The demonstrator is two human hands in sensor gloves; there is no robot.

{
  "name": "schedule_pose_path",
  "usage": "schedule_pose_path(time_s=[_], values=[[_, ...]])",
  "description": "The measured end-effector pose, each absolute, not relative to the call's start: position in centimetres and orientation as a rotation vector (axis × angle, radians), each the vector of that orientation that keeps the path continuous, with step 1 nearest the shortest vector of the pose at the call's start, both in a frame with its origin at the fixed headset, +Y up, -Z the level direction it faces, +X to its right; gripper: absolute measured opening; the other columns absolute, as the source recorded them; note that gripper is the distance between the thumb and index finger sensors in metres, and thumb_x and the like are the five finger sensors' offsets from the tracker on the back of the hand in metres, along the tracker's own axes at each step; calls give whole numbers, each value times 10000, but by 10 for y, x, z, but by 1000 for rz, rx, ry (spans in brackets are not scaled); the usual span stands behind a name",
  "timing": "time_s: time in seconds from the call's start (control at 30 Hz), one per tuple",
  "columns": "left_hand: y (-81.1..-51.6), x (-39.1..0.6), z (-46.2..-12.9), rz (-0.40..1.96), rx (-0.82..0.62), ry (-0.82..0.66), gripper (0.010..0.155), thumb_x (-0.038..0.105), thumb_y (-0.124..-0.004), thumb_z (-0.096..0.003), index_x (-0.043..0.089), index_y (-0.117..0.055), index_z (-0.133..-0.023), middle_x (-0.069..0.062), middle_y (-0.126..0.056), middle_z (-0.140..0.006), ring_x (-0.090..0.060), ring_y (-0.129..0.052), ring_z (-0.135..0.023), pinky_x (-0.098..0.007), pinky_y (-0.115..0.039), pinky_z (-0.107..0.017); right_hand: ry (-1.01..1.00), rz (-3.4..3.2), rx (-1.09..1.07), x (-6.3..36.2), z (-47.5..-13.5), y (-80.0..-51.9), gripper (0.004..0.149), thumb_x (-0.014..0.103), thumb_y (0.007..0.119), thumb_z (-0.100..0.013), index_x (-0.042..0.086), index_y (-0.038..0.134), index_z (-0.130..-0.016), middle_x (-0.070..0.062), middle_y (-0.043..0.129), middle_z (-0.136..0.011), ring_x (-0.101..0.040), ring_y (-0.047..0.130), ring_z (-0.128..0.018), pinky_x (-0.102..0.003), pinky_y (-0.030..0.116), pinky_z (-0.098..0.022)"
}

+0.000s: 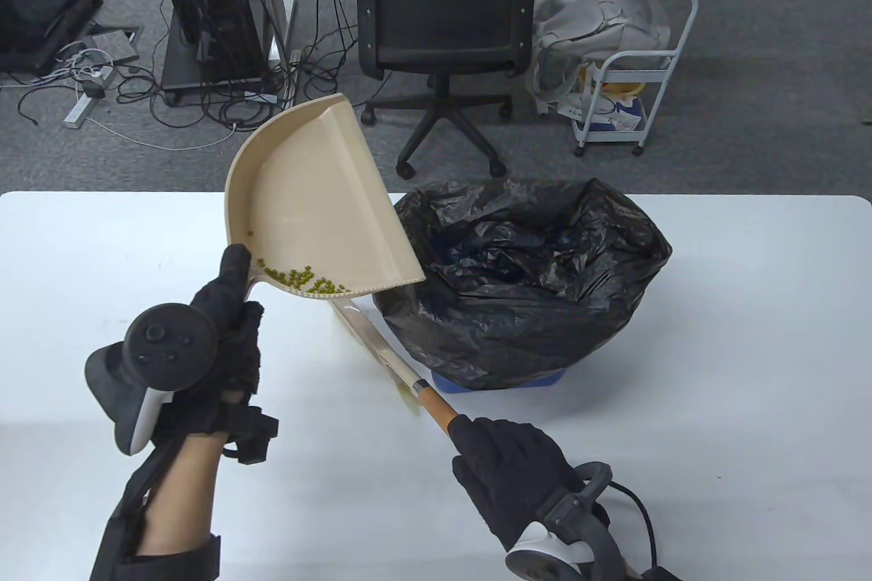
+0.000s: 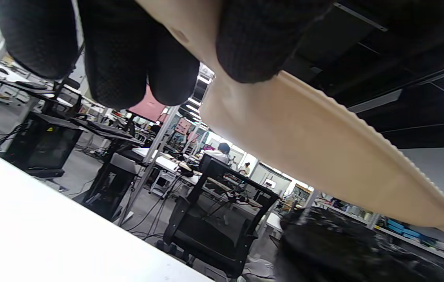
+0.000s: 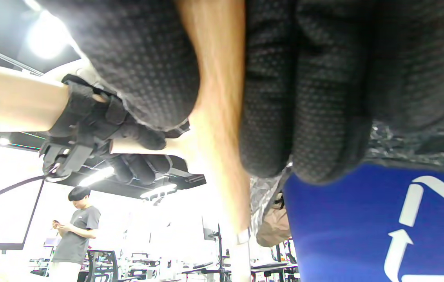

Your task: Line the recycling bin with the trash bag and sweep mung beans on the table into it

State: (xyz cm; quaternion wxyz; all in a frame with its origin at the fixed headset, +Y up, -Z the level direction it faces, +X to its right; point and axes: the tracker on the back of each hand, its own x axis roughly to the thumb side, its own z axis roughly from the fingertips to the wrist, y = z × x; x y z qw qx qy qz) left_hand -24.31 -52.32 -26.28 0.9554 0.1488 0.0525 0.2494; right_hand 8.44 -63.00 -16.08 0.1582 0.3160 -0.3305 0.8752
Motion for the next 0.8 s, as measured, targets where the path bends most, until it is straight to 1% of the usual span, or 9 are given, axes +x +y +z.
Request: schedule_pose_path(time_s=[0.17,0.3,0.53,0.63,0.8], values=[[-516,-208,-277,449,327,84,629,235,-843,-517,243,-640,-1113,-265,-893,-995,-591,-914,-832,-755,-744,-572,-943,2502,902,85,-160,-631,504,313,898,-441,60,906,-878,-253,1063,-603,-422,1102,-469,-572,900,-351],[-514,-186,-290,361,349,108,632,235,-846,-516,245,-638,-1113,-260,-895,-995,-588,-915,-833,-752,-748,-573,-942,2500,906,85,-158,-631,505,311,899,-440,62,906,-879,-254,1063,-603,-421,1103,-468,-571,901,-351],[-511,-166,-304,242,400,122,639,230,-852,-513,246,-635,-1113,-253,-891,-1000,-584,-911,-840,-754,-739,-580,-940,2499,916,85,-157,-632,505,312,901,-439,64,906,-880,-253,1063,-604,-420,1103,-470,-571,901,-352],[-508,-158,-306,137,431,120,639,232,-855,-511,248,-638,-1111,-241,-891,-1005,-575,-913,-844,-751,-737,-586,-937,2498,920,86,-157,-632,506,312,900,-440,65,905,-881,-253,1062,-606,-420,1102,-470,-571,900,-353],[-503,-149,-305,64,468,121,641,231,-856,-509,244,-636,-1111,-240,-891,-1004,-574,-917,-841,-751,-736,-589,-935,2497,921,86,-156,-632,504,311,899,-440,67,905,-881,-254,1061,-607,-421,1100,-474,-570,900,-354]])
